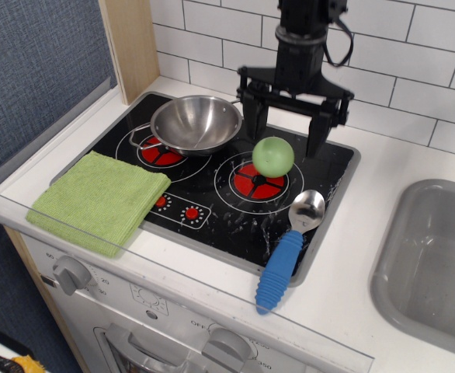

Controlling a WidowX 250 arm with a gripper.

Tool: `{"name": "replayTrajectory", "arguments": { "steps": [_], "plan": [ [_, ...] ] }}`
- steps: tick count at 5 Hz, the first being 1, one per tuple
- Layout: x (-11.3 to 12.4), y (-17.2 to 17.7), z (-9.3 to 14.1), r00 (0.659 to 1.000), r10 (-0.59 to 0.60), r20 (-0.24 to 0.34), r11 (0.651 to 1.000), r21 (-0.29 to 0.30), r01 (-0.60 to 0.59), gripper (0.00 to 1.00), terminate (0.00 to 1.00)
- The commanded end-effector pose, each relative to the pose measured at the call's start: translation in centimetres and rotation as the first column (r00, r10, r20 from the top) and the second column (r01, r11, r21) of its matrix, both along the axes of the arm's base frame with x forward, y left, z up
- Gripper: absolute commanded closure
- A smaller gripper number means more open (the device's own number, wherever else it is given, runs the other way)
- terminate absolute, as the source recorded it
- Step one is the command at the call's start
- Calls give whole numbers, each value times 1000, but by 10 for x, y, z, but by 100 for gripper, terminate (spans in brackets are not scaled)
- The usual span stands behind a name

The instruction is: Grabbed a green round object from the bottom left and moved it onto the right burner

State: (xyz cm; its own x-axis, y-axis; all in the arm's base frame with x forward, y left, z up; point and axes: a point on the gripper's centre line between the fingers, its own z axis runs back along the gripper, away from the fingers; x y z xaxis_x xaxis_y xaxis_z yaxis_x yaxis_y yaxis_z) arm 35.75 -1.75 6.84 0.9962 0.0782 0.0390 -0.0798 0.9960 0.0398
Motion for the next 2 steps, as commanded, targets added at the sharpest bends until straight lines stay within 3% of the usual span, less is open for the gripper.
{"name": "replayTrajectory", "arguments": {
  "steps": [1,2],
  "plan": [
    [-8,0,22,999,-19,48,1000,1,19,0,0],
    [-8,0,22,999,-19,48,1000,1,19,0,100]
  ]
}}
